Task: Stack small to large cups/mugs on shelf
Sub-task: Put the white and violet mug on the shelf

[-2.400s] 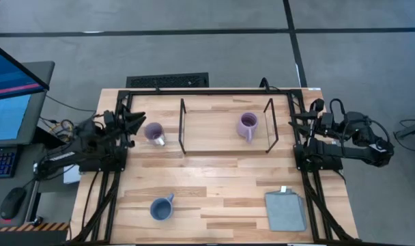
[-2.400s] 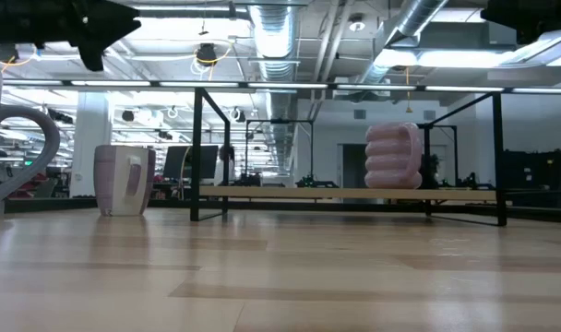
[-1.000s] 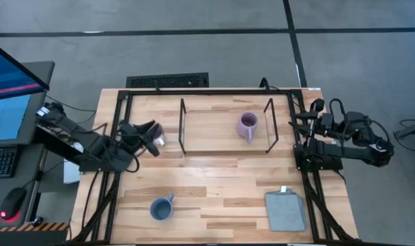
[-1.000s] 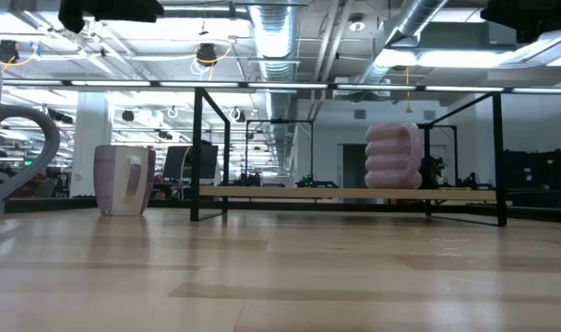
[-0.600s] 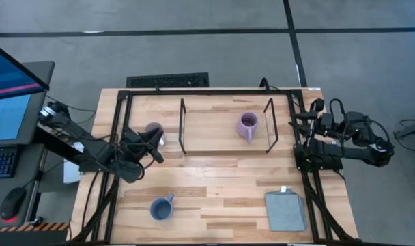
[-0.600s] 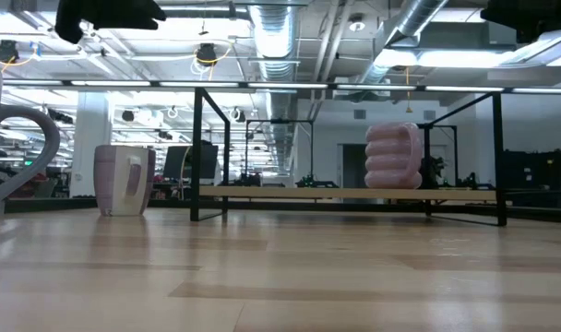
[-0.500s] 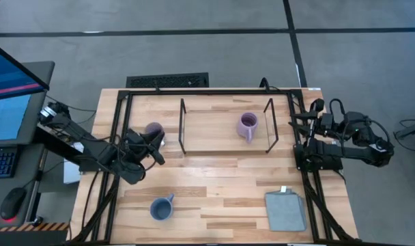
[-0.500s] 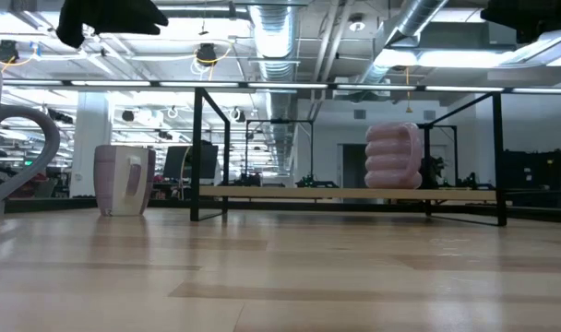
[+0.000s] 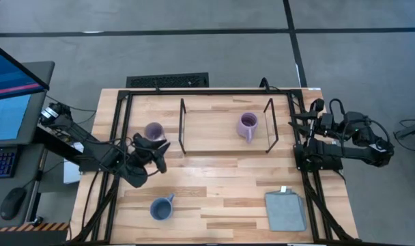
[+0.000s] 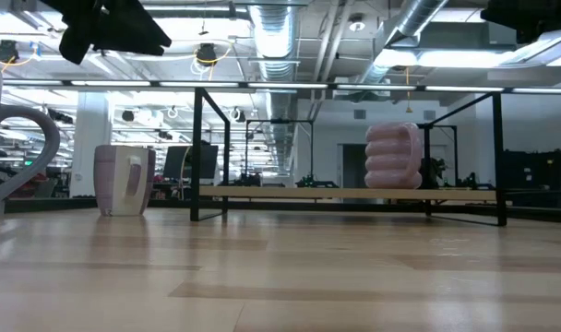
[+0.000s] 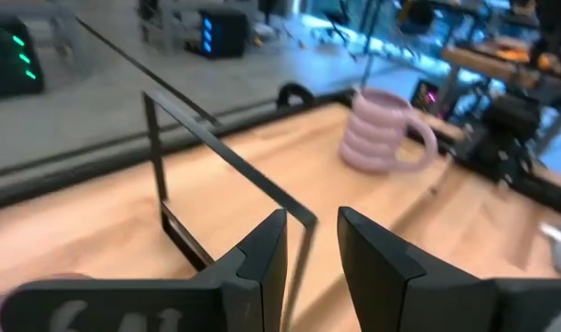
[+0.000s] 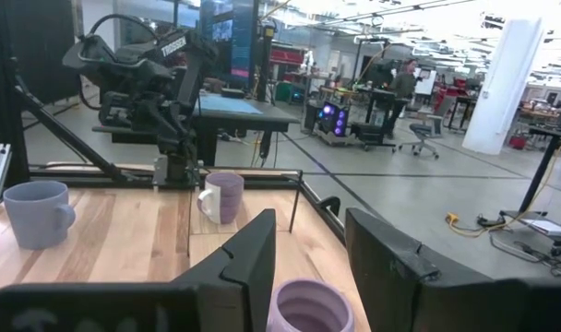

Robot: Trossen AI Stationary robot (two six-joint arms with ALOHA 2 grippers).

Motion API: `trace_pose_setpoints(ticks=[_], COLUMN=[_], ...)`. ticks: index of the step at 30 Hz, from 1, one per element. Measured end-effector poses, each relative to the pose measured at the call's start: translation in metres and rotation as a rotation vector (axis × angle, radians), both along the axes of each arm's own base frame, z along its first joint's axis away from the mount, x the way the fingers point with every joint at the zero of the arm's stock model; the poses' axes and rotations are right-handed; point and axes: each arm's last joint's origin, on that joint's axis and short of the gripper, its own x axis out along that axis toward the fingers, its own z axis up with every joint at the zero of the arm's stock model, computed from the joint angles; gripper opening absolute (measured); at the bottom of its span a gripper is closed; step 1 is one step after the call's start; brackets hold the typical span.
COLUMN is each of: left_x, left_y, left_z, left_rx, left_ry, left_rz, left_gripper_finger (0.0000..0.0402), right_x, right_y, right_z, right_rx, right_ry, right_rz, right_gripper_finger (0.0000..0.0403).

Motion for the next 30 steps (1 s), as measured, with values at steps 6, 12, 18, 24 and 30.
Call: trace_pose_setpoints(ticks=[6,12,18,24,30], left_x=[0.001,0.002,0.001,0.000,0.001], left_y=[-0.002,-0.002,0.000,0.003,0.017], left_z=[-0.001,-0.001,0.000,0.001,-0.005], left_rx=[-0.087,-0.131,-0.115,0.017,0.006], left_ry=[0.007,-0.018,-0.072,-0.031,0.035], left_rz=[-0.050,-0.043,0.017,0.047,0.099], left_gripper_finger=[0.0089,0.0089,0.0089,0.0089,0.0089], right_x=[0.000,0.000,0.000,0.000,0.000], right_y=[0.000,0.000,0.000,0.000,0.000], right_z=[0.000,0.000,0.000,0.000,0.000], right_rx=[0.000,0.000,0.000,-0.001,-0.001], right_ry=[0.000,-0.001,-0.001,-0.001,-0.001], right_rz=[0.000,0.000,0.000,0.000,0.000], right_gripper_finger=[0.0154,0.0153,0.0155,0.0153,0.0155])
